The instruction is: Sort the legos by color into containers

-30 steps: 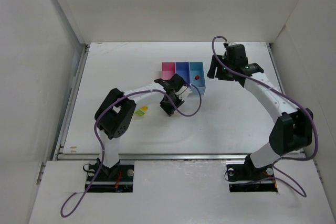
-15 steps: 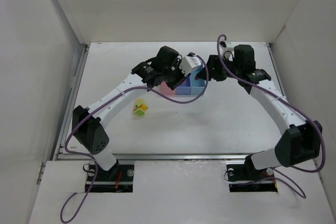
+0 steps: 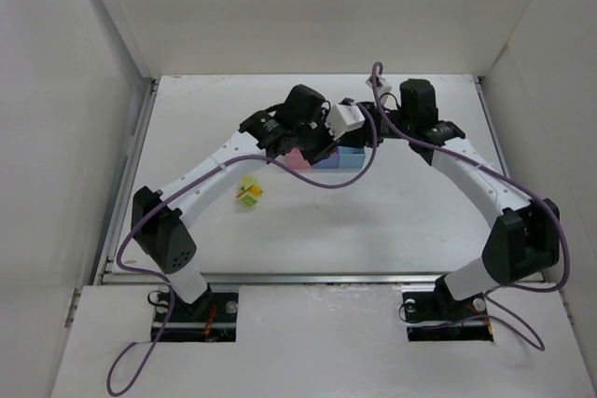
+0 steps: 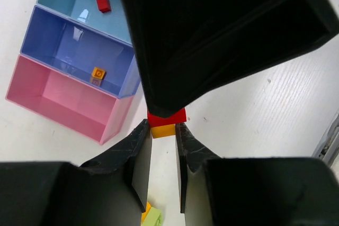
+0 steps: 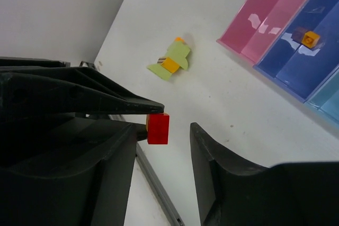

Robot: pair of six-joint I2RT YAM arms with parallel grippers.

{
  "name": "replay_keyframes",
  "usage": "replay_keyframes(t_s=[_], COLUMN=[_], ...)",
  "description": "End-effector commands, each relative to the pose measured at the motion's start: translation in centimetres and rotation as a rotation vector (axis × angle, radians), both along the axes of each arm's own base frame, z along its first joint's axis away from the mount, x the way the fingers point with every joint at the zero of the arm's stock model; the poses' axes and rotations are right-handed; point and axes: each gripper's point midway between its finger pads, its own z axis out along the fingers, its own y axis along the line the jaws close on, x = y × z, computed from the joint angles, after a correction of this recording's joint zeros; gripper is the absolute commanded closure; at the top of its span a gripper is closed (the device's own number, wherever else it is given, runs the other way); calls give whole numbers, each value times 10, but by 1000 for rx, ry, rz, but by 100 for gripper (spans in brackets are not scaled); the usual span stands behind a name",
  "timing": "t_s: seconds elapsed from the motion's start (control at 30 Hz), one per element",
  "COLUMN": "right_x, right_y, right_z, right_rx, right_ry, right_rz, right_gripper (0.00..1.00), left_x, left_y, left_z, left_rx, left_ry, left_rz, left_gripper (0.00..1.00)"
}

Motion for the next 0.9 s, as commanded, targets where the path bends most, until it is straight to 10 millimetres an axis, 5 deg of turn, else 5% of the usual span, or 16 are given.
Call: replay_keyframes(t_s=[0.0,0.33,0.6,0.7,0.87], right_x=[2,-1,0,4,29], right_y=[12,23,25,23,-15], right_z=[22,16,16,18,-12], right_rx=[53,60,64,53,-48], right_ry=[-76,-51,-50,-63,10], right_rz=[58,107,115,85,-110], right_gripper=[51,57,100,100,100], left_x=[2,-1,3,7,-6], left_y=[-6,-9,-6,2,19], left_z=[31,35,35,13,-41], left_rx=[-72,-96,-82,-22,81], left_ry=[-30,-14,-27,-4,117], left_rz=[15,12,34,79,107], left_gripper=[100,100,100,100,100])
